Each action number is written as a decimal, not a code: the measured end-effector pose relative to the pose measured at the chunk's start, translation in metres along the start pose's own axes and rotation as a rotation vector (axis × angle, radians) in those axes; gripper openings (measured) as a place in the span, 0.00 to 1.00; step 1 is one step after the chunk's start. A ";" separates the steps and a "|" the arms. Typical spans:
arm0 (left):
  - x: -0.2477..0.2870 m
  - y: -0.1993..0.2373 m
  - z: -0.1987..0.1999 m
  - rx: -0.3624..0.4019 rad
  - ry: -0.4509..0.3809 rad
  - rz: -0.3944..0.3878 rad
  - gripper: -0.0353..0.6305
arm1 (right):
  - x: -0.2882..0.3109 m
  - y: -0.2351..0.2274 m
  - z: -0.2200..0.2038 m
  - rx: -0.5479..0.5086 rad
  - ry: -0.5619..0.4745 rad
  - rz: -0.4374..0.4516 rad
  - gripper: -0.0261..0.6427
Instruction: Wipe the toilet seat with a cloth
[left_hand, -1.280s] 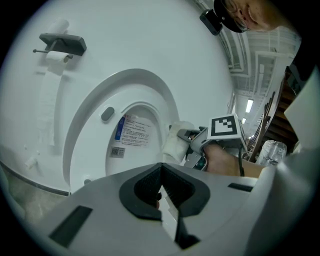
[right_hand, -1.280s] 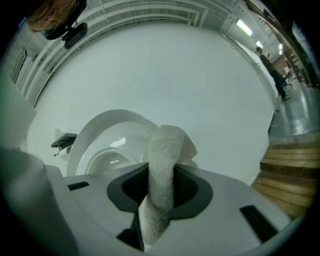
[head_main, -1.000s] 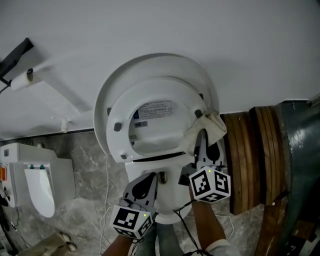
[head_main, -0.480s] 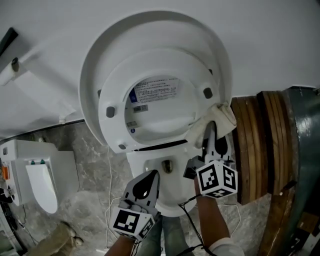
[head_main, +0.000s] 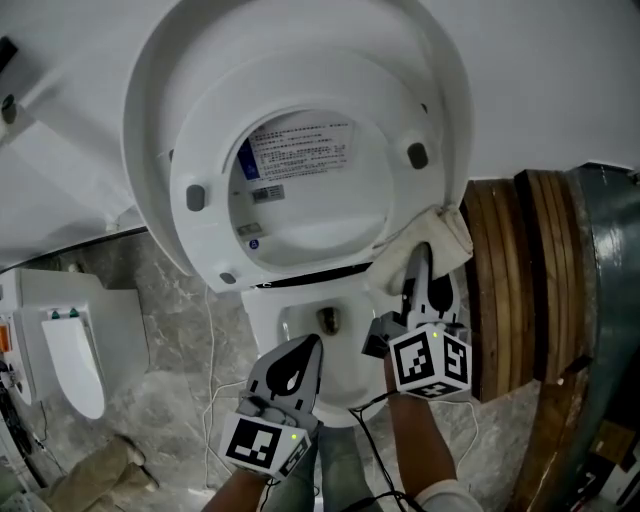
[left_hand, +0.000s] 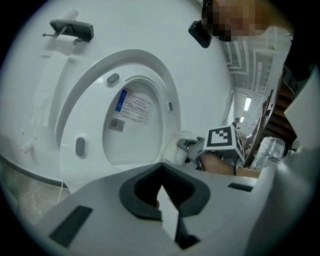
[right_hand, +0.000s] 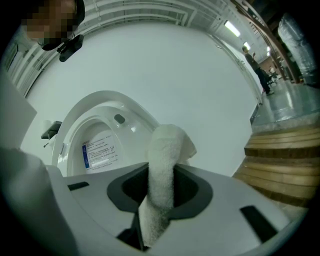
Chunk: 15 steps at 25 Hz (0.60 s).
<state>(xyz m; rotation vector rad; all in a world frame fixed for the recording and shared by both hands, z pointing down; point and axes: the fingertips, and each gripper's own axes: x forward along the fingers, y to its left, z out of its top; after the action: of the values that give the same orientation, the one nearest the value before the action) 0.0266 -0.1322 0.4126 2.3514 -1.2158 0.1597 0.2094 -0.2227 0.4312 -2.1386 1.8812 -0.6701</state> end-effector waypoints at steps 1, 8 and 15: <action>0.000 0.000 -0.003 -0.004 0.002 0.003 0.06 | -0.001 0.000 -0.001 0.005 -0.003 0.002 0.19; -0.004 0.002 -0.019 -0.016 0.015 0.014 0.06 | -0.010 -0.009 -0.006 0.022 -0.032 0.012 0.19; -0.004 0.005 -0.029 -0.019 0.016 0.025 0.06 | -0.016 -0.031 -0.029 0.031 -0.001 -0.018 0.19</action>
<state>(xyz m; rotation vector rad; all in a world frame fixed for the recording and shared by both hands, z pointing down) 0.0243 -0.1182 0.4385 2.3151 -1.2346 0.1751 0.2216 -0.1985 0.4670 -2.1387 1.8414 -0.6965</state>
